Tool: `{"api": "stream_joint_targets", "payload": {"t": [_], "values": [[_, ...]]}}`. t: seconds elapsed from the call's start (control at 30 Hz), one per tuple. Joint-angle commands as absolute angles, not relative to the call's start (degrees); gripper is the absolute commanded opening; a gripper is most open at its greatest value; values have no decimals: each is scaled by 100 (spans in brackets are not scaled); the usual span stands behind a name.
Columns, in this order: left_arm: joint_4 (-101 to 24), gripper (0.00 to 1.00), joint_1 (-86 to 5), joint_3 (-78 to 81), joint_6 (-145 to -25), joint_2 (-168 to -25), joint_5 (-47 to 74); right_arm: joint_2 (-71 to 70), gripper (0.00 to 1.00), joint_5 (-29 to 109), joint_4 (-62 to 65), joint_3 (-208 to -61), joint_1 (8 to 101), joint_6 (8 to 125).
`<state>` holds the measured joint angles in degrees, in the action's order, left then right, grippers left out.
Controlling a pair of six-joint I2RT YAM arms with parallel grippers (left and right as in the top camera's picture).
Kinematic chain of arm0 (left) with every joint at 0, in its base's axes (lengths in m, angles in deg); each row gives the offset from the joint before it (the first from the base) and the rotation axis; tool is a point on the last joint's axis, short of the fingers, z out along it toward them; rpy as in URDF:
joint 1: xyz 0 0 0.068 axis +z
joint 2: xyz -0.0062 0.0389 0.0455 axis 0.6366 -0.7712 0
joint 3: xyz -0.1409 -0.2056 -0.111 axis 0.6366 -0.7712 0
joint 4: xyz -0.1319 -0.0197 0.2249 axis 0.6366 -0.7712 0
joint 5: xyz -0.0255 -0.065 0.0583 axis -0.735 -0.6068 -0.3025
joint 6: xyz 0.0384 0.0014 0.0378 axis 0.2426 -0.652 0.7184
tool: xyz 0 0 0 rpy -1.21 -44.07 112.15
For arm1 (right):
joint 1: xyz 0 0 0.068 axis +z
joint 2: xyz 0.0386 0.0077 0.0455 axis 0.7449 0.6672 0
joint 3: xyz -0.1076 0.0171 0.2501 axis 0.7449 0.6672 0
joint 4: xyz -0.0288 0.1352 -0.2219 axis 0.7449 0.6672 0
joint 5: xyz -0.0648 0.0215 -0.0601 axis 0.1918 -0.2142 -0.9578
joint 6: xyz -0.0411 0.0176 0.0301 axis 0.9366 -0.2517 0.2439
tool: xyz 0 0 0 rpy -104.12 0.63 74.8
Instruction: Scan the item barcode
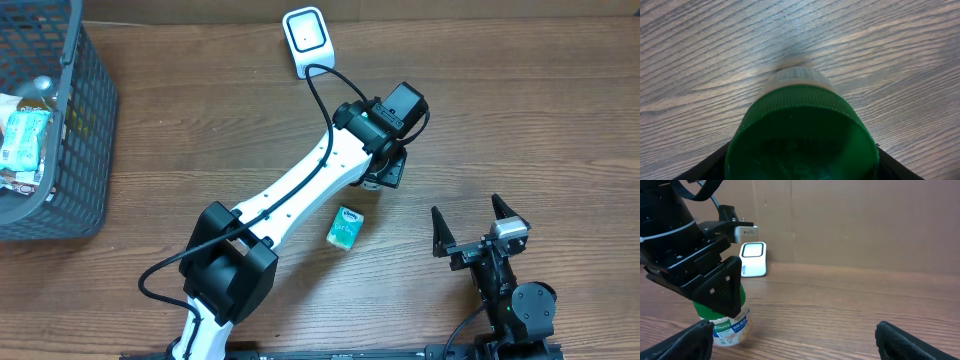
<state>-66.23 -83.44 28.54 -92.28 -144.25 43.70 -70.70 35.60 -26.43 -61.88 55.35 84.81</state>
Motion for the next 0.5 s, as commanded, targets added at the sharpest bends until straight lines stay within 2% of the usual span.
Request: {"api": "stream_joint_targets", "payload": {"t": [0.0, 0.47], "values": [[-6640, 32, -8383, 2920, -9160, -14703, 4409, -7110, 100, 3508, -2665, -6127, 5515, 8510], [-6268, 32, -8532, 2911, -8819, -15000, 4320, -7110, 100, 3508, -2667, -6127, 5515, 8510]]}}
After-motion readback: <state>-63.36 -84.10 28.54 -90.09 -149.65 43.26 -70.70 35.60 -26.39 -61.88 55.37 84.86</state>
